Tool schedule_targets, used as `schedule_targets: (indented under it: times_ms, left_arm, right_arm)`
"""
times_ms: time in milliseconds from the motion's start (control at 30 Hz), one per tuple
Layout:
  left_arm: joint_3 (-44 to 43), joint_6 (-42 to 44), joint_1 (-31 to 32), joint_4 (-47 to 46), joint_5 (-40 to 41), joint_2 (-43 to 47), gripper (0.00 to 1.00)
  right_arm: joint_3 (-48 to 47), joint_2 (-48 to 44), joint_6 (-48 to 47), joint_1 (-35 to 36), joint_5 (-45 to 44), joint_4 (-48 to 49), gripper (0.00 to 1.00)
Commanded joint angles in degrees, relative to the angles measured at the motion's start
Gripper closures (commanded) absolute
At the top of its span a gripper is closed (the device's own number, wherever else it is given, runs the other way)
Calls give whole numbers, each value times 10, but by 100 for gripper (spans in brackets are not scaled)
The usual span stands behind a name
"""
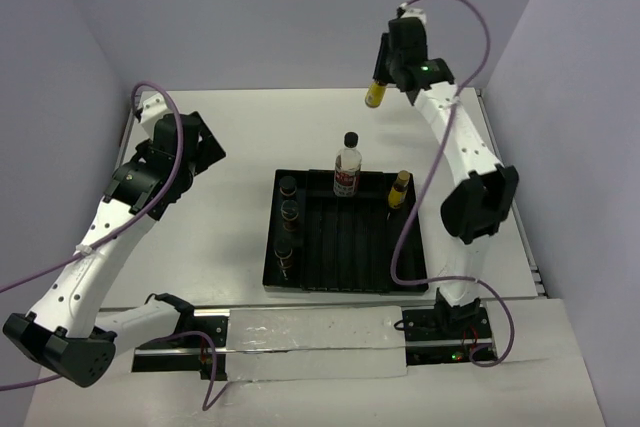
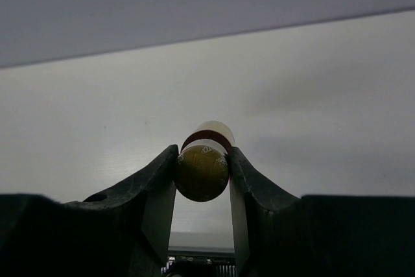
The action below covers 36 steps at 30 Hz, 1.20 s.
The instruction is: Organize the condiment bottles
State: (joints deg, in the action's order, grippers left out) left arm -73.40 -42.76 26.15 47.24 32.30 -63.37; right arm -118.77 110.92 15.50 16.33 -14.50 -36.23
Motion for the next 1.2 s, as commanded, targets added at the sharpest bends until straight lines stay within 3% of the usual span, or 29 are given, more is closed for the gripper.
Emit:
schedule_targets:
  times_ms: [0, 267, 600, 1167]
  left_arm:
    - [17, -4, -3, -28, -13, 20, 10]
    - [34, -5, -3, -48, -21, 19, 10]
    - [32, -3, -3, -59, -34, 6, 11]
    - [44, -14, -3, -56, -28, 22, 11]
  right_arm:
    - [41, -126, 0, -7, -35, 19, 91]
    - [241, -349, 0, -7, -14, 34, 91]
    - [392, -565, 0, -4, -2, -7, 91]
    - [554, -694, 0, 34, 63, -140, 91]
